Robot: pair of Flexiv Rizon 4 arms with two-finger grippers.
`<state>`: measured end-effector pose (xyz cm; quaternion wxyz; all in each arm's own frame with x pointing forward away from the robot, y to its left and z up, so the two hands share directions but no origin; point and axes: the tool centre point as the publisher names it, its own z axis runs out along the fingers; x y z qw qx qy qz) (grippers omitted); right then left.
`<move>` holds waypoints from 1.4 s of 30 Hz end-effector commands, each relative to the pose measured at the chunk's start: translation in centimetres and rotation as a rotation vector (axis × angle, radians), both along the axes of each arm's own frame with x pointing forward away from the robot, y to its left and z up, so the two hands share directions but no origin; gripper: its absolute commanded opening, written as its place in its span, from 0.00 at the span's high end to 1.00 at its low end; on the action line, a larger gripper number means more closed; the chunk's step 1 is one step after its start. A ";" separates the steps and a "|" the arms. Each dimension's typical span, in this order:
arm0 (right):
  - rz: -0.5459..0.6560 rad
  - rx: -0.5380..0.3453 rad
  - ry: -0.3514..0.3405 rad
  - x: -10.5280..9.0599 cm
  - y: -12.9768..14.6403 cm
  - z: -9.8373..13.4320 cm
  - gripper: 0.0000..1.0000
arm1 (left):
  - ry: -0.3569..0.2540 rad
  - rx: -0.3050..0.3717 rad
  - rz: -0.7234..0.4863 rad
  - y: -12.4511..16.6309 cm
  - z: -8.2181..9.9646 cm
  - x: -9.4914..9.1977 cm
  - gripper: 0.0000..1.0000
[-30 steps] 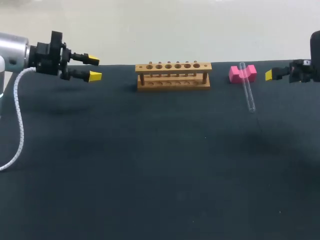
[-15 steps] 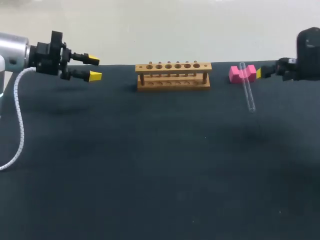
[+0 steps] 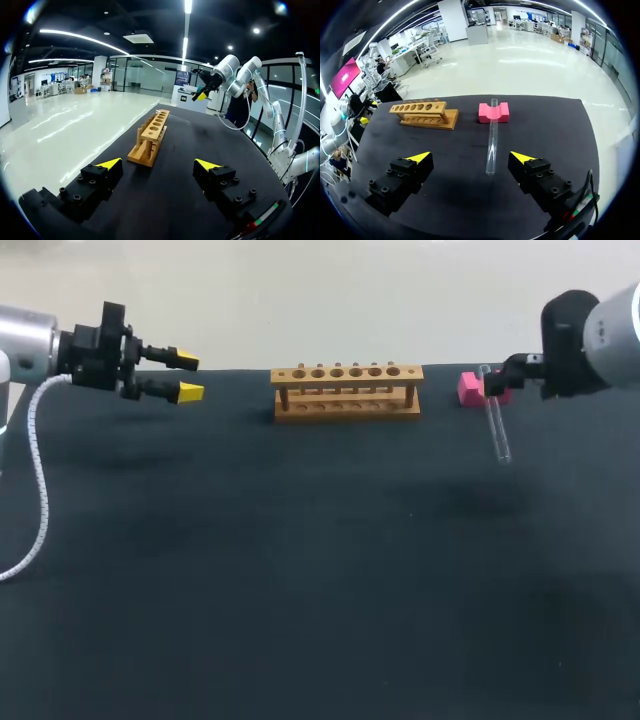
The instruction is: Grasp the test tube, adjust it, and insert it.
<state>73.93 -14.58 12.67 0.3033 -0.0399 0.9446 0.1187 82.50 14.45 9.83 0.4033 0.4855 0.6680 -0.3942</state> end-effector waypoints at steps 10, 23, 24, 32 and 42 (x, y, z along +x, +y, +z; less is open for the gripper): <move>-0.073 -0.002 -0.220 -0.2 0.4 -0.3 0.00 | -0.002 -0.003 -0.004 0.1 -0.1 0.1 0.00; -0.073 -0.002 -0.220 -0.2 0.4 -0.3 0.00 | -0.002 -0.003 -0.004 0.1 -0.1 0.1 0.00; -0.073 -0.002 -0.220 -0.2 0.4 -0.3 0.00 | -0.002 -0.003 -0.004 0.1 -0.1 0.1 0.00; -0.073 -0.002 -0.220 -0.2 0.4 -0.3 0.00 | -0.002 -0.003 -0.004 0.1 -0.1 0.1 0.00; -0.032 -0.026 -0.321 0.5 -0.2 -1.8 0.00 | -0.002 -0.003 -0.004 0.1 -0.1 0.1 0.00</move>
